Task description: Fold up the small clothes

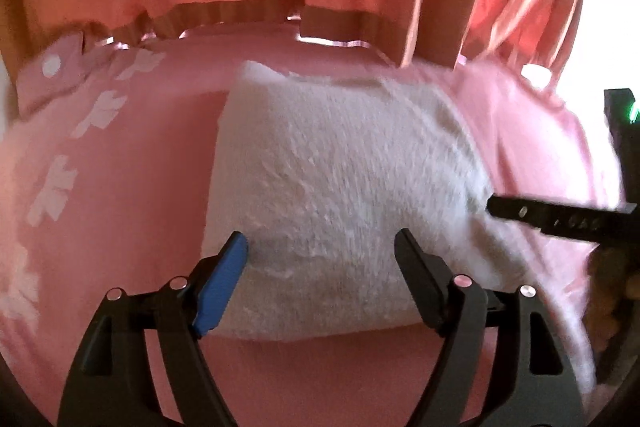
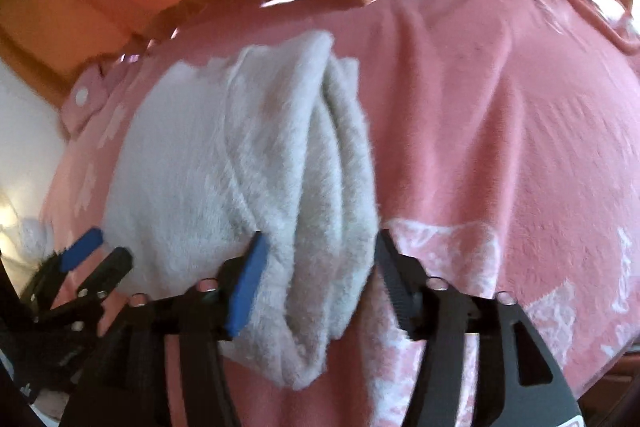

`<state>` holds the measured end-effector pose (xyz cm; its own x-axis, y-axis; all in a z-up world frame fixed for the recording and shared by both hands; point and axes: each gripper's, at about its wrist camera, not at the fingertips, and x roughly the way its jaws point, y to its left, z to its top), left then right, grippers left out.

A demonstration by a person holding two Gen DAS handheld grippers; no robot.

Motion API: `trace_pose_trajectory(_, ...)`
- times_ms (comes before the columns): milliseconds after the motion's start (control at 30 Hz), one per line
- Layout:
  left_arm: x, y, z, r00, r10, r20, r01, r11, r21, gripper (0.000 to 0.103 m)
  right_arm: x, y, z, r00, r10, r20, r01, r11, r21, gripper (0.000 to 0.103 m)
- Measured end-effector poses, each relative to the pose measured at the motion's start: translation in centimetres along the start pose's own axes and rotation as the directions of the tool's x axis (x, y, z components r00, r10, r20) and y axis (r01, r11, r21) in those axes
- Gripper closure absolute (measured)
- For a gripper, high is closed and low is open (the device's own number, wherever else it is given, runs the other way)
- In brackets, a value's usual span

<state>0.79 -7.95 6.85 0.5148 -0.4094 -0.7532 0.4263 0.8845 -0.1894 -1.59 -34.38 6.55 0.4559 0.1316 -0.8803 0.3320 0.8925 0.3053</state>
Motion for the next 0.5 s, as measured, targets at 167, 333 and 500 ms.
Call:
trace_pose_trajectory(167, 0.1, 5.1, 2.2, 0.996, -0.094, 0.014, 0.095, 0.984, -0.152, 0.017, 1.1, -1.8, 0.4, 0.994, 0.11, -0.025, -0.102, 0.973, 0.208, 0.028)
trace_pose_trajectory(333, 3.6, 9.1, 3.4, 0.973, -0.214, -0.09, 0.186, 0.95, -0.25, 0.014, 3.7, -0.1, 1.0, 0.99, 0.133, -0.042, -0.121, 0.968, 0.221, 0.018)
trace_pose_trajectory(500, 7.7, 10.3, 1.9, 0.908, -0.395, -0.141, 0.331, 0.882, -0.336, 0.011, 6.1, 0.4, 0.5, 0.99, 0.142, -0.011, -0.135, 0.959, 0.248, 0.005)
